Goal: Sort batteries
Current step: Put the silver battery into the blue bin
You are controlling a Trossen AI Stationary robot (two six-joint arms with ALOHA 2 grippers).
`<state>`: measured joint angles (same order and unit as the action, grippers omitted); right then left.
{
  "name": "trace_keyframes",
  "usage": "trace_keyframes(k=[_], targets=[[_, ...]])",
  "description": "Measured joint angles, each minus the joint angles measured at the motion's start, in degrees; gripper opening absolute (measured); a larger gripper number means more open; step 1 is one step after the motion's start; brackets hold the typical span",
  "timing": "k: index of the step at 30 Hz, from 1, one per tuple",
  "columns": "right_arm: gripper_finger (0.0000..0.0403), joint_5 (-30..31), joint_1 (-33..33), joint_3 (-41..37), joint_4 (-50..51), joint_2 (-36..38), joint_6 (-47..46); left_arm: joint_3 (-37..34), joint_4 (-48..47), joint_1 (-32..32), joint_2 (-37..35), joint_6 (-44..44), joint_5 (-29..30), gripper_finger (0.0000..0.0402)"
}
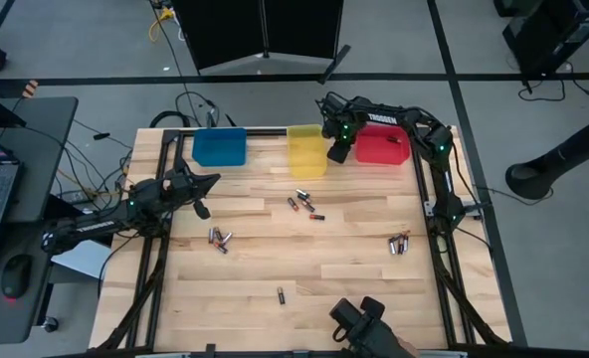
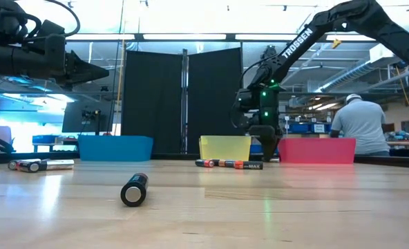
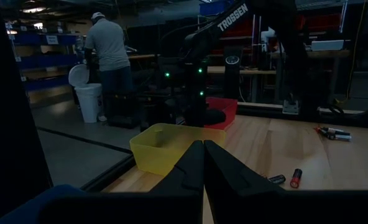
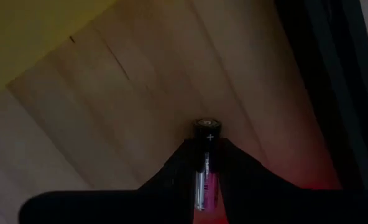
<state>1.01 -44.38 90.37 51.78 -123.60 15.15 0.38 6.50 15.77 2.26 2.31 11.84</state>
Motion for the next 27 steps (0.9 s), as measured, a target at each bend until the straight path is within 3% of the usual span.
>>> trace_keyframes(k=[6,17,27], targets=[[0.0055,0.3,0.8,3.8,2.4,-0.6,-1.6,0.0,0.0,0.0,0.0,0.0,0.0,0.0015],[0.0055,0.9,4.5,17.4,13.7,1.9,-4.9,0.0,0.0,0.0,0.0,0.0,0.0,0.0015],[0.0055,1.0,9.2,12.9,6.8,15.7,-7.7,0.0,0.0,0.0,0.0,0.0,0.0,0.0015]])
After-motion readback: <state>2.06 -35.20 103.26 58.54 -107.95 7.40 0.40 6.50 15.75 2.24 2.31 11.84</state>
